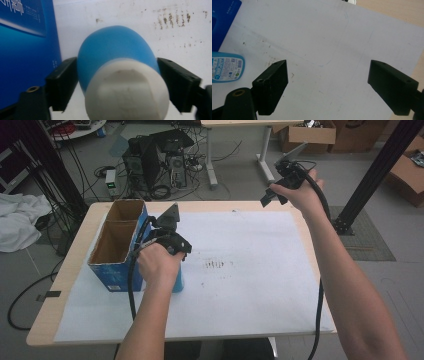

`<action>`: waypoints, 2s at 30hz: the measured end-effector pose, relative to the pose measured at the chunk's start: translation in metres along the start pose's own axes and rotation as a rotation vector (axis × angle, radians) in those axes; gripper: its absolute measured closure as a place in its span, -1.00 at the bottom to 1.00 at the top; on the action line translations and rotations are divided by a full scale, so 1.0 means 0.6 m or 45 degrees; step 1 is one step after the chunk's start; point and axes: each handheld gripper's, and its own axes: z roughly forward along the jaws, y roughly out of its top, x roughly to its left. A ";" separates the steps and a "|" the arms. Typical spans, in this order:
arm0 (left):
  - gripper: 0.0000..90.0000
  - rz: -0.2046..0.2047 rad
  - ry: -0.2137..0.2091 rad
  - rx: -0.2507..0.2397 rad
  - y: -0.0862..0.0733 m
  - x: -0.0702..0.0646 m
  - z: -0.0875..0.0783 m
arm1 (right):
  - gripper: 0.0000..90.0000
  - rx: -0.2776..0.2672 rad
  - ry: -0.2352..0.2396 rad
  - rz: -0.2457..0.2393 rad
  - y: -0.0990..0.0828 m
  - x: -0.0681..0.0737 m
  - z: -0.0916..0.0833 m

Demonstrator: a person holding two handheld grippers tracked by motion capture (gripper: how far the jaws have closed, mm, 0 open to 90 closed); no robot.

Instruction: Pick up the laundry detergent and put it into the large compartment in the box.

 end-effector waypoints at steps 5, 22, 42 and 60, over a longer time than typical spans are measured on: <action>-0.36 -0.001 -0.008 -0.003 0.002 0.000 0.000 | -0.63 -0.003 0.002 -0.004 0.000 0.000 0.000; -0.24 -0.018 -0.031 0.059 0.012 0.007 -0.002 | -0.63 0.000 0.009 0.000 -0.001 -0.004 0.006; -0.20 0.114 -0.051 0.101 0.021 0.003 -0.010 | -0.62 0.002 0.005 0.000 0.000 -0.007 0.006; -0.18 0.135 -0.123 0.024 0.034 0.040 -0.112 | -0.61 -0.001 -0.005 0.000 0.000 -0.006 0.003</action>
